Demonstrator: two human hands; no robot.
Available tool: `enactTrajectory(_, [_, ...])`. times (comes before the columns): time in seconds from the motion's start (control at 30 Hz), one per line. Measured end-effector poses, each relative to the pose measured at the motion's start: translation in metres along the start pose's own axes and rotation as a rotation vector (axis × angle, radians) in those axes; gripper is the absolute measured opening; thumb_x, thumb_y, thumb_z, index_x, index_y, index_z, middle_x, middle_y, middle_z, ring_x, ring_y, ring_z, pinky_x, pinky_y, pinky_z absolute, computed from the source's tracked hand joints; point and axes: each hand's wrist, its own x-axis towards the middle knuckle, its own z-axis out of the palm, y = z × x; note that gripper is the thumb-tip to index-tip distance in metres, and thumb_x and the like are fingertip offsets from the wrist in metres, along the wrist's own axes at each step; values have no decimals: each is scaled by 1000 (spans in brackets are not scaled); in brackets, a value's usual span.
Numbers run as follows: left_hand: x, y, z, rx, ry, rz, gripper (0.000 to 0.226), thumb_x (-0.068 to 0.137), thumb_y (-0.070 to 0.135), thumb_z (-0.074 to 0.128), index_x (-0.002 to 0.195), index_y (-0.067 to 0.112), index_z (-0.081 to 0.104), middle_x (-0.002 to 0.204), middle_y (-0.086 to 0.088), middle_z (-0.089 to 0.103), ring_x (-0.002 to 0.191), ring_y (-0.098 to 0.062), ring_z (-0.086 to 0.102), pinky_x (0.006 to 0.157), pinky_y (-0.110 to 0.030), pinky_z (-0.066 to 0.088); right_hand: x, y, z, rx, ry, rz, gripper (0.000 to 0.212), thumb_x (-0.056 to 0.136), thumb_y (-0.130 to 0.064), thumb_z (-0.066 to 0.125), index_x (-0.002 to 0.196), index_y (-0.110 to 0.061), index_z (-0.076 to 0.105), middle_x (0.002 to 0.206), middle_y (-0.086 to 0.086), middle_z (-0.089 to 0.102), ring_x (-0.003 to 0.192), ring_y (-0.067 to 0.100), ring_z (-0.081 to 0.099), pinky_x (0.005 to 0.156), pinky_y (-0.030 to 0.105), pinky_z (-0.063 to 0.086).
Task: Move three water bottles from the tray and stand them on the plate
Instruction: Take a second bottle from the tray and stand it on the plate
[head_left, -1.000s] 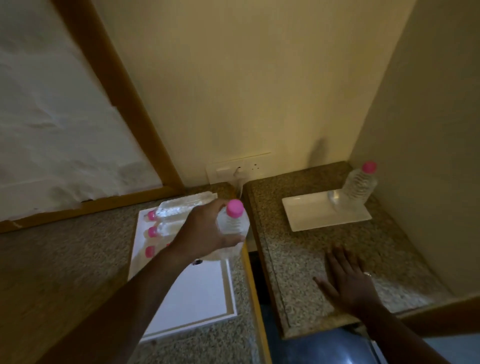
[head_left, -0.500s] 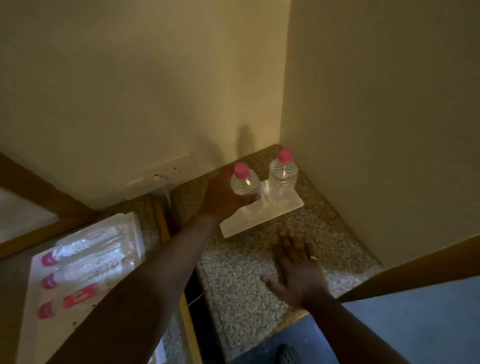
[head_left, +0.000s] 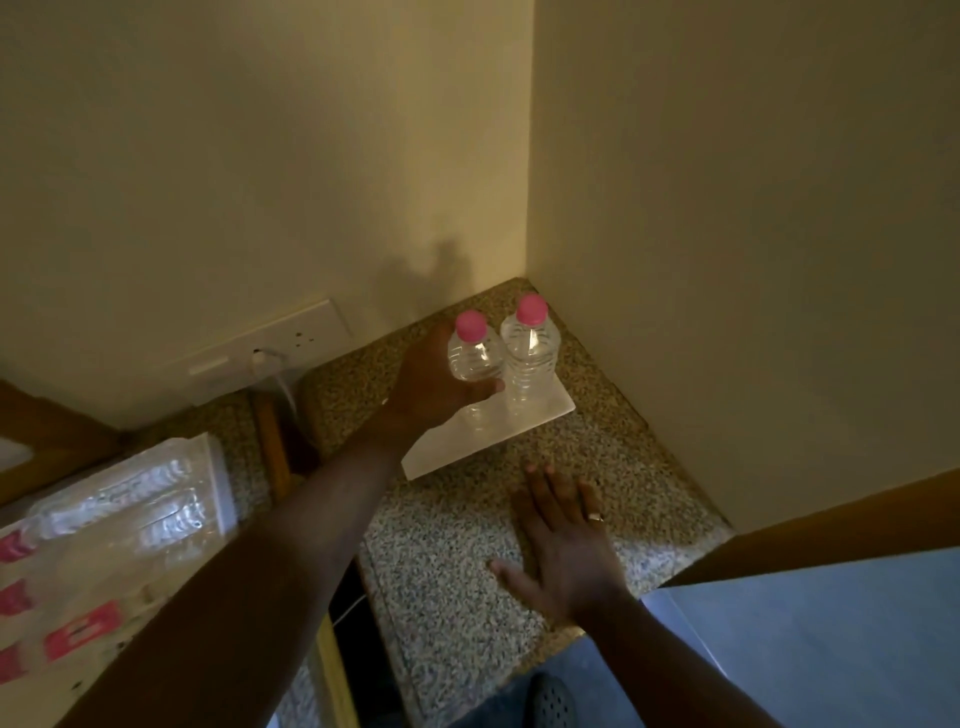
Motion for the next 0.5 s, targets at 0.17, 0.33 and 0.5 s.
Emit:
enactTrajectory(0.17, [-5, -6, -3, -46, -47, 15, 92, 60, 23, 91, 138, 21, 43, 131, -4, 59, 116, -22, 59, 98, -48, 50, 1, 0, 0, -4, 0, 1, 89, 89, -81, 27, 154, -20, 19, 165, 9, 4, 151, 28, -6, 117, 63, 9])
enactTrajectory(0.33, [-33, -28, -21, 42, 20, -101, 104, 59, 34, 91, 145, 20, 34, 129, 1, 55, 114, -16, 55, 92, -37, 51, 1, 0, 0, -23, -17, 15, 89, 88, -82, 26, 154, -22, 20, 165, 7, 3, 151, 27, -5, 118, 62, 6])
enactTrajectory(0.5, [-93, -53, -56, 123, 63, -203, 91, 59, 39, 89, 135, 26, 43, 119, 15, 49, 116, -8, 48, 79, -17, 41, 1, -1, 0, -72, -34, 42, 91, 87, -84, 21, 154, -23, 14, 165, 8, -1, 150, 28, -10, 118, 56, -5])
